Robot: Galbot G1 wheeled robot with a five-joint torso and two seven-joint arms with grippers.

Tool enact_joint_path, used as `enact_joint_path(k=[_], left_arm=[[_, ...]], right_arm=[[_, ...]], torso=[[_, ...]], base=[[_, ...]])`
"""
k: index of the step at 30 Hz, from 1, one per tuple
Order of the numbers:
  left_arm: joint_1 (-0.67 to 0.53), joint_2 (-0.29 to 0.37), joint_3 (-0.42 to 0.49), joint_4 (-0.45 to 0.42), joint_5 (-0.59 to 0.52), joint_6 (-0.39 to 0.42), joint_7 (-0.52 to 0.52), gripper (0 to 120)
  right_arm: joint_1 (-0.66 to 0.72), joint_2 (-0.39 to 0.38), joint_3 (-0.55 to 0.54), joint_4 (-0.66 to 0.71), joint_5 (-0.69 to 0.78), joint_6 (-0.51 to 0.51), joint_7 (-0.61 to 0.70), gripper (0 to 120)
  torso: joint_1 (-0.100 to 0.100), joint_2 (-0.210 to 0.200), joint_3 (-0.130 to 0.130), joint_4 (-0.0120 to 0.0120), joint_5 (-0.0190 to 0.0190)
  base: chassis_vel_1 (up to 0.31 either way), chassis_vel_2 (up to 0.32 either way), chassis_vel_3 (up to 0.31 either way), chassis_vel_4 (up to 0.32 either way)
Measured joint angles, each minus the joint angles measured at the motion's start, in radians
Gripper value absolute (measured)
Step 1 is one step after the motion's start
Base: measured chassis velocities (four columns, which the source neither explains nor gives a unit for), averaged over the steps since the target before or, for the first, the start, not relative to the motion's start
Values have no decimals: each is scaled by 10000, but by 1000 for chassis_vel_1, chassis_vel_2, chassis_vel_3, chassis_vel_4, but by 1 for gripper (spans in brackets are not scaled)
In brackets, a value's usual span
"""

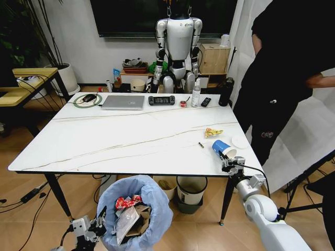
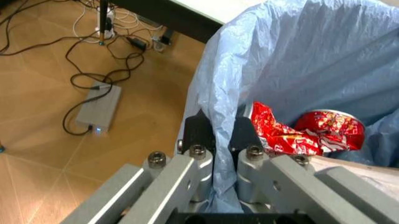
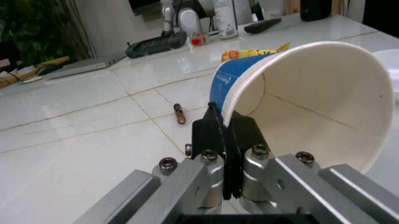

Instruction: Pick up the trash bin and place the trash from the table into it.

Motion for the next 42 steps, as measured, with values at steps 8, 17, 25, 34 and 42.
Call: enact_joint_path(k=[8, 17, 25, 34, 42], left_arm=[[-2, 109, -7, 4, -24, 0, -1, 0], [18, 47, 87, -51, 77, 23, -6, 0], [86, 100, 60, -93, 27, 49, 8, 0], [245, -58, -128, -411, -72, 83, 4, 0], [226, -196, -125, -573, 29, 161, -41, 0]], right_arm=[[-1162, -1246, -87, 2255, 860, 360, -584, 0], [-1089, -3565, -3000, 5612, 1654, 720, -1568, 0], [1170, -4153, -5936, 5602, 2042, 903, -2719, 0], [4229, -2929, -8901, 4162, 2113, 727, -3269, 0], [4762, -2550, -9423, 3459, 1685, 692, -3214, 0]], torso=[[0, 0, 0, -4, -1], [-1, 2, -1, 3, 1], [0, 2, 2, -1, 0], [0, 1, 2, 3, -1], [0, 0, 1, -1, -1]], base=[[0, 0, 0, 0], [0, 0, 0, 0], [0, 0, 0, 0], [0, 0, 0, 0], [0, 0, 0, 0]])
